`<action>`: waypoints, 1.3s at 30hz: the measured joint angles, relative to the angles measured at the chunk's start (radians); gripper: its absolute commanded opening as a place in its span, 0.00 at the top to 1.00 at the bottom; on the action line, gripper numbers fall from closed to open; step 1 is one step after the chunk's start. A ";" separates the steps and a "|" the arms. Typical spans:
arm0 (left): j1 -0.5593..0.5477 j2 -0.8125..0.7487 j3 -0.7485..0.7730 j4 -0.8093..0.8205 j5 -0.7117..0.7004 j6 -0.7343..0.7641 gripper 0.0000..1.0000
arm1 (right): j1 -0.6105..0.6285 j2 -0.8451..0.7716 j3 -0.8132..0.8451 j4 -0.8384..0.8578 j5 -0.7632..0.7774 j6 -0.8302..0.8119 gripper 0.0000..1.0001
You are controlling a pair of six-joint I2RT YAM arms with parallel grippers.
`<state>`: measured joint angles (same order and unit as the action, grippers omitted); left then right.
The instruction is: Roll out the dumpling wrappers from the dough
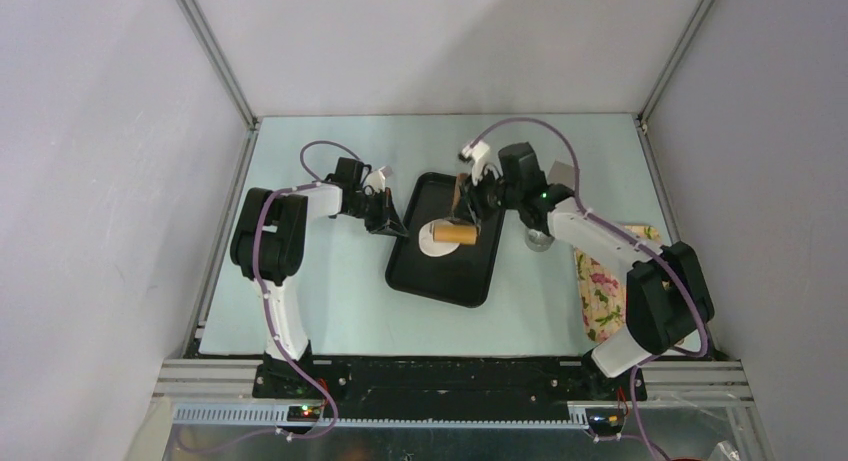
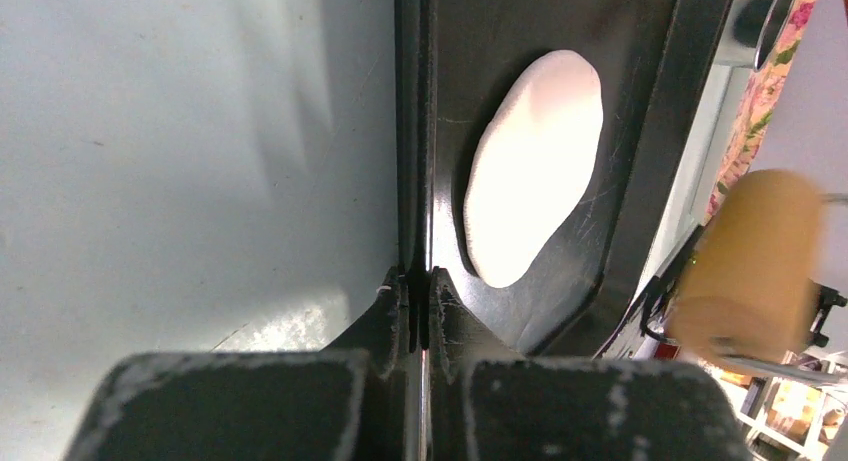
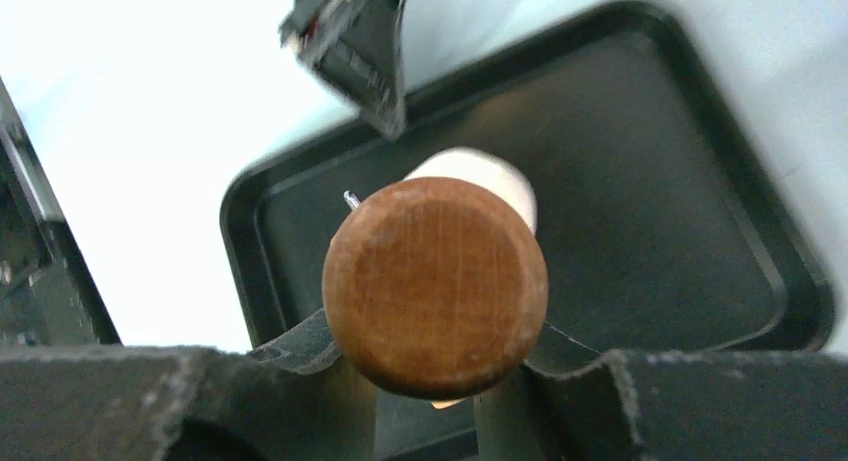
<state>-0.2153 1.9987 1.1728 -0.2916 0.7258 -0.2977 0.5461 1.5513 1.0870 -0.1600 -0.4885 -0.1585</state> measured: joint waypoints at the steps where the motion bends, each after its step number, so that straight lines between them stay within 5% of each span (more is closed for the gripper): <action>1: 0.001 0.001 0.000 0.000 0.003 0.000 1.00 | -0.011 0.001 0.034 -0.002 -0.003 0.022 1.00; 15: 0.003 0.005 0.000 0.000 0.019 0.001 1.00 | 0.014 0.280 0.152 0.072 0.089 0.147 1.00; 26: 0.006 0.006 0.000 0.000 0.022 0.001 1.00 | 0.066 0.312 0.212 0.000 0.103 0.106 1.00; 39: 0.013 0.011 0.000 0.002 0.040 0.001 1.00 | 0.066 0.249 0.070 0.055 -0.030 0.118 1.00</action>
<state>-0.2028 2.0098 1.1728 -0.2897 0.7662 -0.2970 0.6121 1.8008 1.1568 -0.1055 -0.5182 -0.0406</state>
